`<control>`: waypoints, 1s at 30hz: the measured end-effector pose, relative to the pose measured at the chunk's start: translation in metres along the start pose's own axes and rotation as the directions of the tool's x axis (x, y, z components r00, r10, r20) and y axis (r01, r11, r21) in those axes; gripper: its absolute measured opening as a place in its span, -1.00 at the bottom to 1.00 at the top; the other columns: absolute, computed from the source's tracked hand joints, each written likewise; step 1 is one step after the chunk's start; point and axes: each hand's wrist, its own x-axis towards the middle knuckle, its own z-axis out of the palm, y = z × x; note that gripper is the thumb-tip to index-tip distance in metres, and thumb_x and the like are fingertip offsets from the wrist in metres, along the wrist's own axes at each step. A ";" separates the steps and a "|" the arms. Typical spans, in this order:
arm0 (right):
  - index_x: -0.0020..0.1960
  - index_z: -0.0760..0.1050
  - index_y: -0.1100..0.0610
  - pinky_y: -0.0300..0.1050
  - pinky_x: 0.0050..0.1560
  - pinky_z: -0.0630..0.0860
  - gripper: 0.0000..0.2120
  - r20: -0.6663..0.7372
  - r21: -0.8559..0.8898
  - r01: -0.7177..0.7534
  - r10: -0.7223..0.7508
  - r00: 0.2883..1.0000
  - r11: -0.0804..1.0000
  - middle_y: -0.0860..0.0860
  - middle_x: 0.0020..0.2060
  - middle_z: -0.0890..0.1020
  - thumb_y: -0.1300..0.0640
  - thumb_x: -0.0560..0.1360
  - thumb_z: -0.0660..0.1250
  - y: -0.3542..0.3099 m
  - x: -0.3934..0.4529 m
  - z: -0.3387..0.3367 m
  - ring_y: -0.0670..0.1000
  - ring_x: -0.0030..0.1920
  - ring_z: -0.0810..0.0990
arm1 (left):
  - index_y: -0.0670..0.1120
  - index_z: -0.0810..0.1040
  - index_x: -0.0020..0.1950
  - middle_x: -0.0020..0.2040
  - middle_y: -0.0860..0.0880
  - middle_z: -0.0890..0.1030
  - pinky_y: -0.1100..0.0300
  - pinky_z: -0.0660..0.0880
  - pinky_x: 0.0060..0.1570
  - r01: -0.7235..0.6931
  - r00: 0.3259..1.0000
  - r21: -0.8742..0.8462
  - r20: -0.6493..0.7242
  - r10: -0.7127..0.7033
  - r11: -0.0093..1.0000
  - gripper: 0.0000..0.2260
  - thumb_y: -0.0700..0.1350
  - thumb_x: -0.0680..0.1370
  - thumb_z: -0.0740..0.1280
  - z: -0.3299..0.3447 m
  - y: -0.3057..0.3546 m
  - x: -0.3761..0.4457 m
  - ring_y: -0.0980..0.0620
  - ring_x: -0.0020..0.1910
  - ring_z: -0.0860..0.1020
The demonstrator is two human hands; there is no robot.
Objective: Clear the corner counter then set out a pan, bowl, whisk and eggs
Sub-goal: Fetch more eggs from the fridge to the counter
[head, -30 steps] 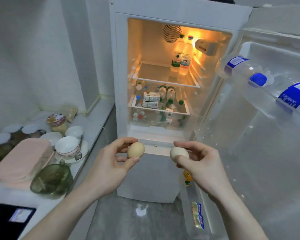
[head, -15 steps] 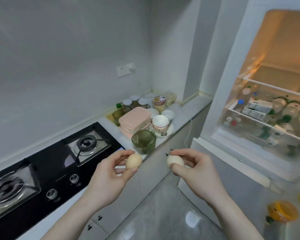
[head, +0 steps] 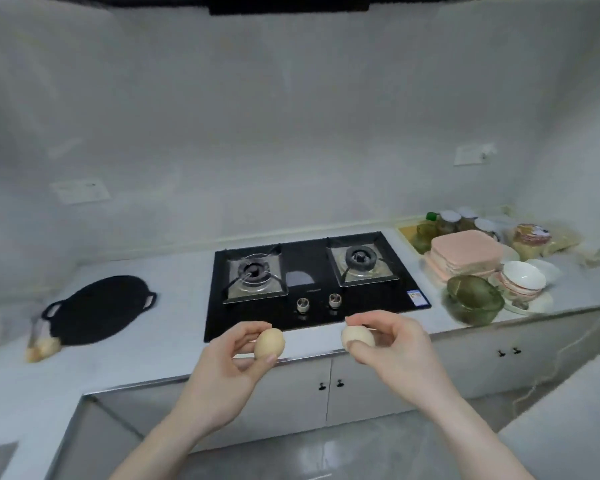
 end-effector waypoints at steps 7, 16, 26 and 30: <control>-0.05 0.70 -0.13 -0.02 0.12 0.63 -0.76 0.256 -0.026 0.109 -0.099 0.962 0.994 -0.25 -0.09 0.72 0.17 0.38 0.54 -0.049 -0.006 0.122 -0.21 -0.02 0.68 | 0.11 0.62 0.17 0.05 0.13 0.72 0.25 0.59 0.11 0.109 0.962 -0.051 -0.246 -0.118 0.993 -0.71 -0.13 0.50 0.53 -0.107 -0.073 -0.069 0.23 0.09 0.65; -0.06 0.69 -0.16 -0.04 0.08 0.65 -0.77 0.535 -0.027 0.214 -0.167 0.828 0.976 -0.28 -0.06 0.70 0.12 0.35 0.52 -0.088 0.029 0.251 -0.18 -0.03 0.69 | 0.17 0.63 0.14 0.02 0.28 0.68 0.28 0.57 0.06 0.229 0.793 -0.120 -0.552 -0.256 0.966 -0.78 0.07 0.50 0.50 -0.187 -0.144 -0.101 0.27 0.07 0.64; -0.07 0.68 -0.16 -0.28 -0.11 0.62 -0.78 0.748 -0.003 0.236 -0.154 0.645 0.972 -0.23 -0.07 0.71 0.10 0.34 0.48 -0.102 0.092 0.374 -0.21 -0.07 0.69 | 0.15 0.64 0.09 0.01 0.21 0.71 0.39 0.53 -0.07 0.369 0.610 -0.176 -0.695 -0.380 0.913 -0.83 0.07 0.52 0.49 -0.250 -0.192 -0.085 0.30 0.00 0.64; -0.03 0.66 -0.14 -0.33 -0.09 0.60 -0.78 0.795 -0.024 0.250 -0.133 0.591 0.968 -0.18 -0.05 0.70 0.10 0.36 0.47 -0.106 0.109 0.422 -0.23 -0.07 0.67 | 0.12 0.65 0.09 -0.02 0.24 0.70 0.29 0.54 -0.02 0.400 0.572 -0.209 -0.703 -0.422 0.892 -0.81 0.10 0.51 0.49 -0.270 -0.216 -0.074 0.28 -0.02 0.65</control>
